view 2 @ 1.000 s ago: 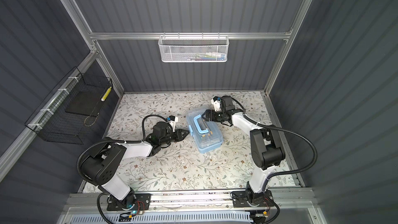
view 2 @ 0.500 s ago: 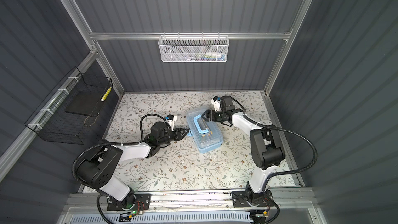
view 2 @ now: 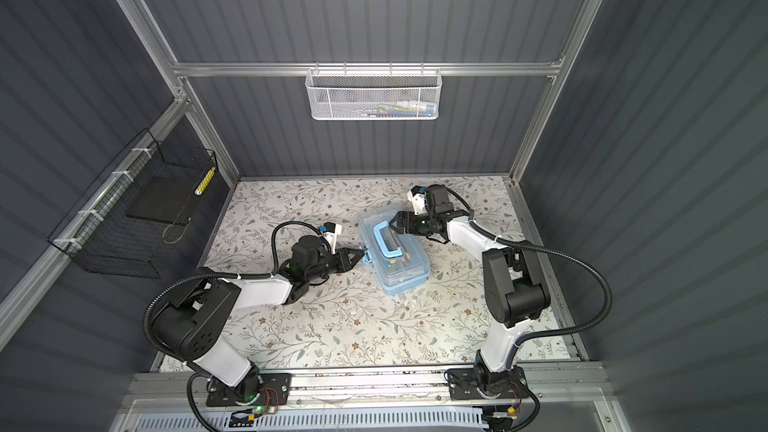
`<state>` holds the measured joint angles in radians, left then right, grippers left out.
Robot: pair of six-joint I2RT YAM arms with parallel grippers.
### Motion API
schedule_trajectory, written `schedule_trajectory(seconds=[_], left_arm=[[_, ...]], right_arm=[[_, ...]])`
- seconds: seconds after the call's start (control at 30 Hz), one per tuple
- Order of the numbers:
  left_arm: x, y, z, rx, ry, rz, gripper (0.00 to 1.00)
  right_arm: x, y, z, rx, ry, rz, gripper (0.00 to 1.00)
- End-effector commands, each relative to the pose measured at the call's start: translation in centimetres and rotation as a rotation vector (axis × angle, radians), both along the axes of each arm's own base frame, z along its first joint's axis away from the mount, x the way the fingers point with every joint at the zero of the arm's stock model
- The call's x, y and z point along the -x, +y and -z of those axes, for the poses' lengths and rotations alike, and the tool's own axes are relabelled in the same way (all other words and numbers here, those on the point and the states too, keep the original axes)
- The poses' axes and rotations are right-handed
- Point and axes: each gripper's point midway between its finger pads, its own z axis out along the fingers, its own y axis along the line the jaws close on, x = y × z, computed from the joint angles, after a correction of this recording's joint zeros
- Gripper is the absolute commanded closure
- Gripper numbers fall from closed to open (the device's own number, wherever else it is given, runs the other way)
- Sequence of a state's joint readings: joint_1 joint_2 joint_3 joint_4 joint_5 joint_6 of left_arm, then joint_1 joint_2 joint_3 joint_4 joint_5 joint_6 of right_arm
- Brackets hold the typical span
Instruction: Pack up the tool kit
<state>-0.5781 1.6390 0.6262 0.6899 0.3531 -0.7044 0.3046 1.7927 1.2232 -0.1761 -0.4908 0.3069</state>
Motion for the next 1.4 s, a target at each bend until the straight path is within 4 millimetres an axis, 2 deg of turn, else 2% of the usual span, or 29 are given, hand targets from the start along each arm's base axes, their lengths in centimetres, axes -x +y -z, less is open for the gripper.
schedule_trajectory(seconds=[0.0,0.27,0.43,0.47,0.53,0.6,0.9,1.17,1.37], left_arm=[[0.1,-1.4,-0.5,0.025,-0.019,0.036,0.71],[0.2,-2.8,-0.8,0.1,-0.024,0.061,0.69],[0.2,-2.4,-1.0,0.084,-0.035,0.043,0.68],[0.2,-2.3,-0.9,0.078,-0.037,0.039,0.7],[0.2,-2.2,-0.7,0.074,-0.037,0.037,0.82],[0.1,-2.2,-0.7,0.076,-0.041,0.036,0.86],[0.0,-2.1,-0.3,0.055,-0.044,0.028,0.95],[-0.7,-3.1,-0.5,0.063,-0.056,0.059,0.98],[-0.9,-3.6,0.0,0.075,-0.046,0.071,1.0]], right_arm=[[2.5,0.5,3.6,0.024,0.14,-0.036,0.17],[2.7,0.5,3.6,0.027,0.142,-0.038,0.17],[2.9,0.5,4.0,0.028,0.15,-0.038,0.18],[2.9,0.5,4.0,0.027,0.149,-0.039,0.18],[2.8,0.5,3.9,0.024,0.148,-0.038,0.18],[2.8,0.6,3.9,0.023,0.148,-0.04,0.18],[3.0,0.8,4.1,0.026,0.151,-0.046,0.18],[3.7,1.2,4.8,0.032,0.168,-0.061,0.18],[4.5,2.2,4.7,-0.012,0.167,-0.074,0.18]])
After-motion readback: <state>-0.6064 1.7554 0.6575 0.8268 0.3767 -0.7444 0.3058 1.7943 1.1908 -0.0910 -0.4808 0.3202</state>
